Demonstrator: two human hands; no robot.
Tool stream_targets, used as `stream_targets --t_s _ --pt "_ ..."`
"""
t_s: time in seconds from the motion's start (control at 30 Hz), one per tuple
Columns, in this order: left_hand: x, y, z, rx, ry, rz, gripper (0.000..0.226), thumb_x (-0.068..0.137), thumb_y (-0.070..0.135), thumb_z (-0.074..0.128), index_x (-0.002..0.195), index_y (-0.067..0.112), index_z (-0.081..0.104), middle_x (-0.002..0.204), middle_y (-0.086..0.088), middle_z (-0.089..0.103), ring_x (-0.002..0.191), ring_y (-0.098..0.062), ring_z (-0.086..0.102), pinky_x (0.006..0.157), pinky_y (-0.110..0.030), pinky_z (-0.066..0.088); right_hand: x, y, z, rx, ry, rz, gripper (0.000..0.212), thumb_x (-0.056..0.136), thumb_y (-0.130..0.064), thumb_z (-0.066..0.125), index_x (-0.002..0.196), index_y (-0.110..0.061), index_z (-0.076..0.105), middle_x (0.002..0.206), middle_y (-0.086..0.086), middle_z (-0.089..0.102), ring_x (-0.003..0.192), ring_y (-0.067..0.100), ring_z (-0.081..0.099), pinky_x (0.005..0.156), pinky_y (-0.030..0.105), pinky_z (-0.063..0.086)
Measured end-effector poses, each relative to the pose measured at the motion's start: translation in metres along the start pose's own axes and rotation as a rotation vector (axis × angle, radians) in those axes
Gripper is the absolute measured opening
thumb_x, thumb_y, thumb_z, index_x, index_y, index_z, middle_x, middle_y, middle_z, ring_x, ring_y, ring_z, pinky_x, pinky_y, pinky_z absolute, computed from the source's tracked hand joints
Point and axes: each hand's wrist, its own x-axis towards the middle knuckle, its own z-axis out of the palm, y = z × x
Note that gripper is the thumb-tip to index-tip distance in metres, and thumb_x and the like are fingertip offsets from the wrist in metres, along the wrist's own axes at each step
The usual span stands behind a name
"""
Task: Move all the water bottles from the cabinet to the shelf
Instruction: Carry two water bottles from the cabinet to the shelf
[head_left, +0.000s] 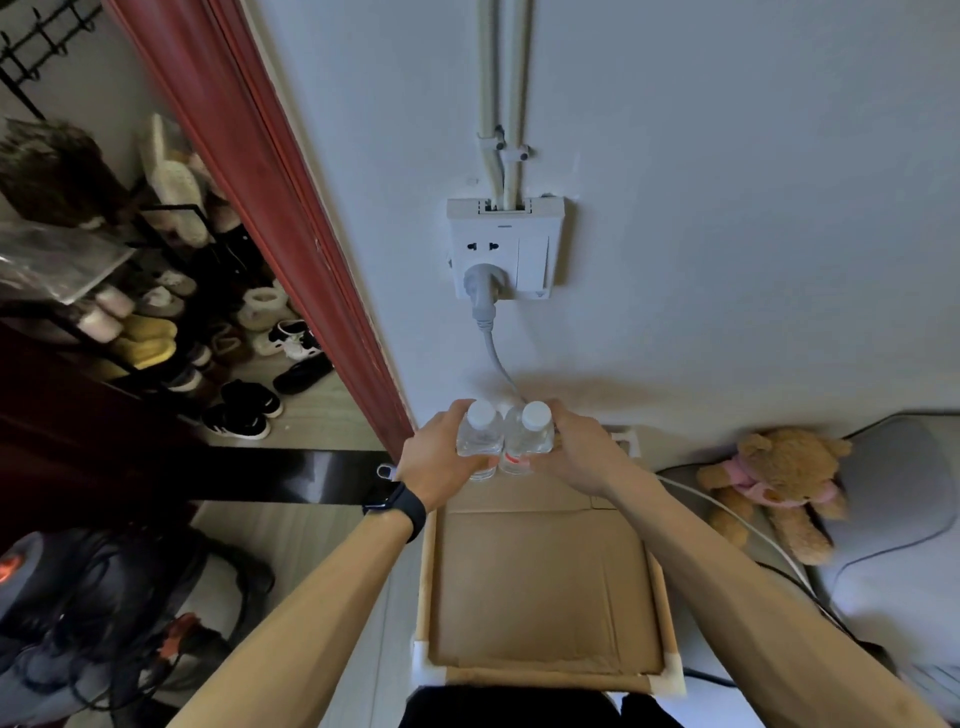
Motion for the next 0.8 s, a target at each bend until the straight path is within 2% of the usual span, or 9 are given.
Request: stream_targets --t_s 0.1,0.2,0.27,0.37,0.5,0.7,0.8 --pt "0.001 0.016 0.016 -0.027 -0.013 0.026 0.064 0.077 0.046 0.076 0.132 0.033 0.045 0.114 0.004 0.064 0.101 -0.019 0.061 0.076 -0.031 0.045 -0.004 0.018 -0.017 -0.088 -0.003 0.015 0.076 0.074 -0.045 0.080 0.138 -0.026 0.043 0.118 0.001 0.067 0.107 0.025 0.061 0.075 0.031 0.043" --pt "0.005 0.039 0.038 -0.053 -0.023 0.065 0.066 0.077 0.043 0.078 0.133 0.031 0.046 0.113 0.003 0.065 0.100 -0.019 0.061 0.067 -0.025 0.038 -0.011 0.037 -0.041 -0.106 0.000 0.066 0.079 0.074 -0.048 0.079 0.140 -0.029 0.040 0.122 0.001 0.066 0.111 0.026 0.060 0.086 0.038 0.050" --pt "0.010 0.054 0.052 -0.114 -0.031 0.069 0.064 0.076 0.042 0.077 0.131 0.033 0.047 0.113 0.004 0.065 0.099 -0.017 0.061 0.067 -0.023 0.038 -0.015 0.051 -0.056 -0.096 0.004 0.091 0.080 0.074 -0.049 0.079 0.141 -0.030 0.039 0.122 0.001 0.065 0.110 0.025 0.061 0.088 0.040 0.051" --pt "0.017 0.075 0.068 -0.167 -0.074 0.051 0.063 0.074 0.044 0.075 0.129 0.042 0.044 0.113 0.010 0.062 0.099 -0.012 0.058 0.068 -0.021 0.040 -0.021 0.069 -0.076 -0.105 0.007 0.109 0.079 0.075 -0.048 0.079 0.141 -0.029 0.041 0.123 0.000 0.065 0.107 0.023 0.060 0.086 0.036 0.051" --pt "0.027 0.093 0.084 -0.123 -0.074 0.064 0.065 0.073 0.047 0.074 0.130 0.039 0.044 0.109 0.010 0.064 0.094 -0.013 0.057 0.070 -0.027 0.042 -0.024 0.087 -0.092 -0.142 -0.009 0.103 0.078 0.074 -0.048 0.081 0.140 -0.029 0.043 0.122 0.000 0.065 0.104 0.020 0.061 0.087 0.034 0.051" --pt "0.036 0.094 0.090 -0.068 -0.102 0.059 0.069 0.074 0.049 0.075 0.133 0.038 0.040 0.108 0.007 0.067 0.088 -0.010 0.054 0.066 -0.024 0.041 -0.026 0.096 -0.095 -0.159 -0.002 0.058 0.081 0.073 -0.060 0.076 0.139 -0.028 0.041 0.121 -0.001 0.065 0.104 0.021 0.061 0.081 0.033 0.049" --pt "0.036 0.089 0.089 -0.037 -0.101 0.061 0.073 0.074 0.051 0.077 0.135 0.039 0.039 0.112 0.006 0.068 0.094 -0.015 0.061 0.073 -0.029 0.049 -0.022 0.090 -0.090 -0.185 0.000 0.055 0.080 0.067 -0.067 0.071 0.131 -0.027 0.043 0.117 -0.005 0.064 0.099 0.020 0.061 0.081 0.037 0.051"
